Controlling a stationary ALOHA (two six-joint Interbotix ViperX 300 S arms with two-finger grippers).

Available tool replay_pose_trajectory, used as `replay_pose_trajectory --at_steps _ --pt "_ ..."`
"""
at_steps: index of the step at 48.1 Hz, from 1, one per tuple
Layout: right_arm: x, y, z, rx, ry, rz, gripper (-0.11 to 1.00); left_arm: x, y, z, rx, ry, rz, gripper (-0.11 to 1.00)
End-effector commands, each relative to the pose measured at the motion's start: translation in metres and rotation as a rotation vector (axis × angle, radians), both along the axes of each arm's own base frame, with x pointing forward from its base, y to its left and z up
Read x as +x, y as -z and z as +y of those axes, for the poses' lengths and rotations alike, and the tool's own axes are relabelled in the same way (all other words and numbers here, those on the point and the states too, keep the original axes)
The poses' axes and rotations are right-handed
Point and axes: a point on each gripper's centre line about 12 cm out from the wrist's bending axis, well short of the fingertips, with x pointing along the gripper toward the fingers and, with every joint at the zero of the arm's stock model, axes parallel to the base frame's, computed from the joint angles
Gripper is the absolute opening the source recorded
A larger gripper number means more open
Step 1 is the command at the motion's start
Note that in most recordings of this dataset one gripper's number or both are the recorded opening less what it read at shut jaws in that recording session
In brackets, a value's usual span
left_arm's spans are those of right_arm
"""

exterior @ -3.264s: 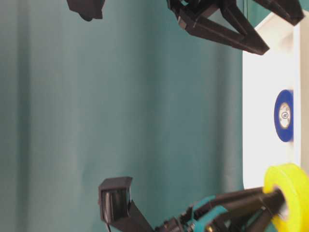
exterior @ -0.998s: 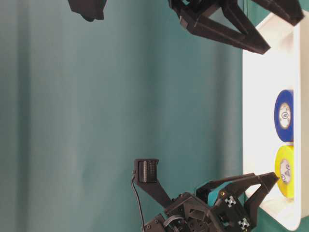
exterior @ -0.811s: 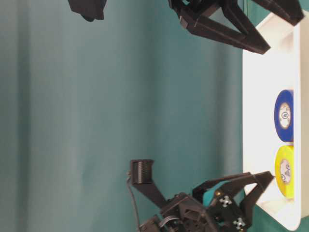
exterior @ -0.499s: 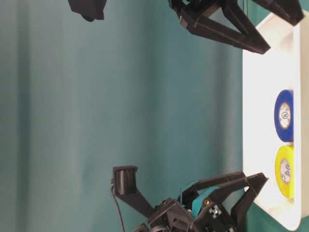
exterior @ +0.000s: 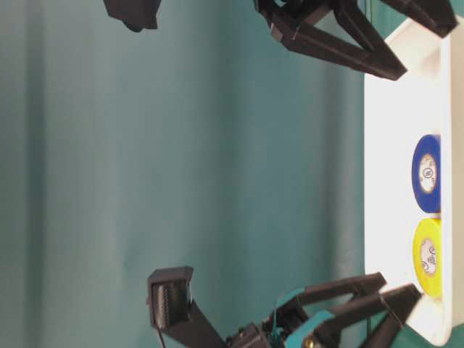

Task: Put the tape alternately from left to right into the white case.
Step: 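Open the left gripper to release the yellow roll and withdraw, then lower the right gripper onto the red roll and grasp it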

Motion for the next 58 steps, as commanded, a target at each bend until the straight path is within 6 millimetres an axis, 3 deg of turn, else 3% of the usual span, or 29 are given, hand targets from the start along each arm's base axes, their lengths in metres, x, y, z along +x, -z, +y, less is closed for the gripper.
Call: replay_pose_trajectory --at_steps 1,30,58 --pt "0.002 -0.006 0.001 0.006 -0.001 -0.025 0.8 0.0 -0.011 -0.008 -0.009 0.01 -0.035 1.0" --pt "0.001 -0.005 0.001 0.006 -0.001 -0.022 0.8 -0.016 -0.013 -0.054 -0.051 0.106 -0.06 1.0" --pt "-0.002 0.003 0.0 0.04 0.032 0.018 0.8 -0.017 -0.012 -0.055 -0.05 0.11 -0.072 1.0"
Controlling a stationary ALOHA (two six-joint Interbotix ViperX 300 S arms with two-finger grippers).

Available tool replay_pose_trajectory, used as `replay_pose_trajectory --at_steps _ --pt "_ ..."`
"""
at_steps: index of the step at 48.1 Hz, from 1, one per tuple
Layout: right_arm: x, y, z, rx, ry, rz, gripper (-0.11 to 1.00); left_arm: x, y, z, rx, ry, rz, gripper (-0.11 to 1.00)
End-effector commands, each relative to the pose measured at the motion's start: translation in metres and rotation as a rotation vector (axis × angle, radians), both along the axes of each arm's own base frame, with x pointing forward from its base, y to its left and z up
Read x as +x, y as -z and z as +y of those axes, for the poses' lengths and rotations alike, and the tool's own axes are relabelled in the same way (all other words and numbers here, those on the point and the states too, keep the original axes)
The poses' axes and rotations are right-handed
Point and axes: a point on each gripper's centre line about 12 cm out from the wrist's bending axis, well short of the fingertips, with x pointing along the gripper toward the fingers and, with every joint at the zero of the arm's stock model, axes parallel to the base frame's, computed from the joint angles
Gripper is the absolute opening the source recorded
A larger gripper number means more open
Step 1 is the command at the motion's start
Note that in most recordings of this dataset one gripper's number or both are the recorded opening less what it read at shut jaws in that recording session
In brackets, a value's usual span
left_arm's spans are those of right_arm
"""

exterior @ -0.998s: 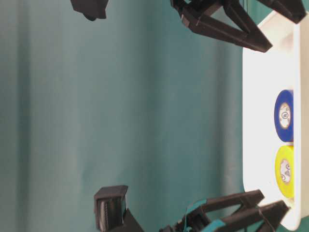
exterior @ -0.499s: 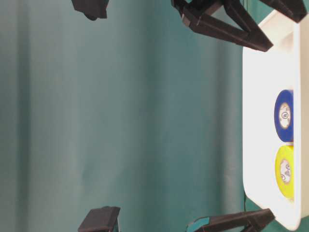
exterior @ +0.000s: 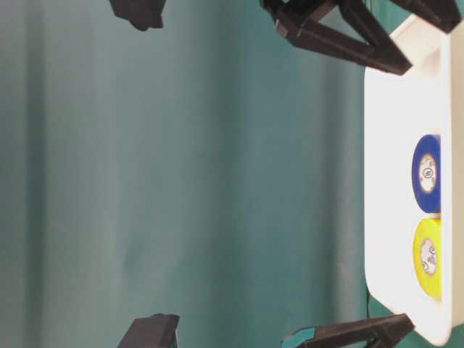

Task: Put the tape alternately from left to right into the white case.
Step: 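Lower the right gripper onto the red roll and grasp it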

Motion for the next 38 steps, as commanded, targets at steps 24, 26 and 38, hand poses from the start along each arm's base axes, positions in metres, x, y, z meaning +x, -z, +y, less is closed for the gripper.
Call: replay_pose_trajectory --at_steps 24,26,38 --pt "0.015 0.037 0.0 0.015 0.04 0.146 0.8 0.003 -0.01 -0.002 -0.004 0.002 -0.037 1.0" --pt "0.017 0.04 0.0 0.013 0.039 0.152 0.8 0.003 -0.01 -0.001 -0.004 0.001 -0.037 1.0" --pt "0.02 0.053 0.0 0.006 0.05 0.211 0.8 0.003 -0.01 -0.002 -0.004 0.002 -0.037 1.0"
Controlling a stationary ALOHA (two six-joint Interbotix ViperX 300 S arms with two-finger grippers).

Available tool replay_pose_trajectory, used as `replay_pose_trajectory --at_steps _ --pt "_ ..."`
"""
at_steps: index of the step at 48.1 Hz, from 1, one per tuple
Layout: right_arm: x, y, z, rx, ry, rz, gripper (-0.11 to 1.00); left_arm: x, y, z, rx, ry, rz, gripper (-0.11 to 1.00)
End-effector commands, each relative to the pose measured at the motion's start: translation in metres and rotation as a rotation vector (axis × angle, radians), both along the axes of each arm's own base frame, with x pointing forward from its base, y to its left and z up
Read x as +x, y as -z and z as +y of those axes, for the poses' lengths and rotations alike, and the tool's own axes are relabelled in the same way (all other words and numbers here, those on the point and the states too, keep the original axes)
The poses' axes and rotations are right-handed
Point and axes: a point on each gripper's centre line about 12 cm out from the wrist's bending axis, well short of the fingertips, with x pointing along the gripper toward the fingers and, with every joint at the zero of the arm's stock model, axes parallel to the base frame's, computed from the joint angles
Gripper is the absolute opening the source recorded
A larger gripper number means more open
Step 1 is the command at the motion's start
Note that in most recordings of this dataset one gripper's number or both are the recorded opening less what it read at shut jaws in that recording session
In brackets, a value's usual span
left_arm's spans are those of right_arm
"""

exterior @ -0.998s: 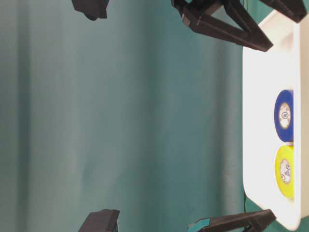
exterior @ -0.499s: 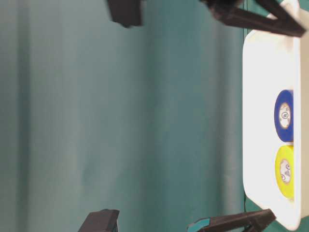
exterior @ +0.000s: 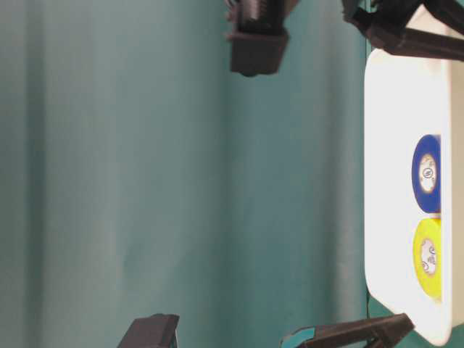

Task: Put the tape alternately from left to right into the white case.
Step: 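Lower the right gripper onto the red roll and grasp it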

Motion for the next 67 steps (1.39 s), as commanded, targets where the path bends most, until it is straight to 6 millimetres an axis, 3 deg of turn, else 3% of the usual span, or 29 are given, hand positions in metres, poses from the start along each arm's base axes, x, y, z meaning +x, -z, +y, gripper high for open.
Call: replay_pose_trajectory --at_steps 1,30,37,45,50,67 --pt "0.005 -0.005 0.001 0.001 0.004 -0.007 0.8 0.002 -0.01 -0.001 -0.002 0.002 -0.035 1.0" --pt "0.009 0.007 -0.001 -0.004 0.037 0.075 0.76 0.002 -0.01 -0.001 -0.004 -0.001 -0.035 1.0" --pt "0.009 0.007 -0.001 -0.005 0.036 0.075 0.59 0.002 -0.01 -0.001 -0.002 0.0 -0.035 1.0" --pt "0.01 0.005 -0.001 -0.004 0.036 0.07 0.19 0.003 -0.01 -0.001 -0.004 0.001 -0.037 1.0" --pt "0.011 0.002 -0.001 -0.003 0.036 0.061 0.04 0.002 -0.01 -0.001 -0.002 0.0 -0.035 1.0" --pt "0.012 -0.009 0.0 0.001 0.036 0.029 0.02 0.002 -0.01 -0.001 -0.004 0.001 -0.035 1.0"
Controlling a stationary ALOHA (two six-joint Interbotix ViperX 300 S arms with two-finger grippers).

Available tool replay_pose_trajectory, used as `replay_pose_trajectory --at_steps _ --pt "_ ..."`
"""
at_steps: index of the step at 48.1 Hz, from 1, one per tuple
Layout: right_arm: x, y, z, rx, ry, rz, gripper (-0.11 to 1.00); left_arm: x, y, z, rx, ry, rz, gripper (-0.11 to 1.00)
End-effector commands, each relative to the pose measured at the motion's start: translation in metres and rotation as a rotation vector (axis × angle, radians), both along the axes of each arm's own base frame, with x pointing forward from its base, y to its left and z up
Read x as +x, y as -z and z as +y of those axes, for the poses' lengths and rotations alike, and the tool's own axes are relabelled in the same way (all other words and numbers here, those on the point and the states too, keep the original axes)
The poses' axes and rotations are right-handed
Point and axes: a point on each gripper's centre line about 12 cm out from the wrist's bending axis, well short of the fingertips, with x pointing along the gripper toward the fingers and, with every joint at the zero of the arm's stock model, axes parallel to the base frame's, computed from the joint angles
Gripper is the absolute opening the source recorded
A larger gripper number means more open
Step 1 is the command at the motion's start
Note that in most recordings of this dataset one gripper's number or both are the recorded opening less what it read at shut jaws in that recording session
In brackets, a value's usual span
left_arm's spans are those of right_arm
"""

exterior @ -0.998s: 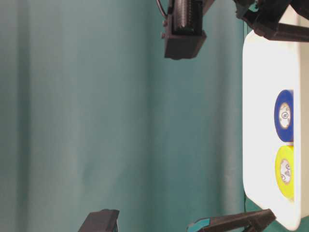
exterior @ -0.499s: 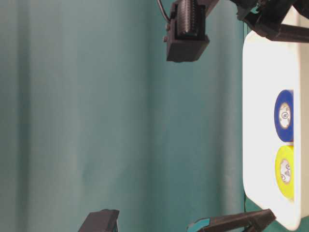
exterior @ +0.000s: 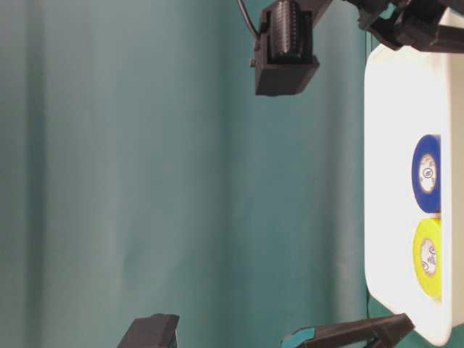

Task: Put the tape alternately from left to right into the white case.
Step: 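Lower the right gripper onto the red roll and grasp it, then lift the red roll and carry it into the tray's right side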

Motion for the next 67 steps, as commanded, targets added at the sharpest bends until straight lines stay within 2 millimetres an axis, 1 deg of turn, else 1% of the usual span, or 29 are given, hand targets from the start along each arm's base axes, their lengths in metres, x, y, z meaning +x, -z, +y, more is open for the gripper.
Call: replay_pose_trajectory --at_steps 1,12,19,28,39,45,50,67 --pt "0.005 -0.018 0.001 0.006 0.001 -0.056 0.02 0.002 -0.01 -0.001 -0.004 -0.001 -0.035 1.0" --pt "0.005 -0.039 0.002 0.011 -0.003 -0.116 0.02 0.003 -0.01 -0.001 -0.002 0.0 -0.037 1.0" --pt "0.002 -0.057 0.003 0.013 -0.005 -0.156 0.02 0.002 -0.01 -0.001 -0.004 -0.001 -0.035 1.0" --pt "-0.002 -0.062 0.001 0.008 -0.001 -0.153 0.02 0.003 -0.011 -0.001 -0.004 0.001 -0.038 1.0" --pt "0.0 -0.067 -0.001 0.003 0.002 -0.166 0.02 0.003 -0.011 -0.001 -0.004 0.001 -0.038 1.0" --pt "0.0 -0.071 -0.011 0.0 0.03 -0.178 0.02 0.003 -0.011 -0.001 -0.003 0.002 -0.038 1.0" --pt "-0.001 -0.072 -0.026 -0.006 0.068 -0.18 0.02 0.003 -0.01 -0.001 -0.002 0.0 -0.037 1.0" --pt "-0.007 -0.073 -0.086 -0.091 0.189 -0.154 0.02 0.003 -0.01 -0.001 -0.004 -0.001 -0.035 1.0"
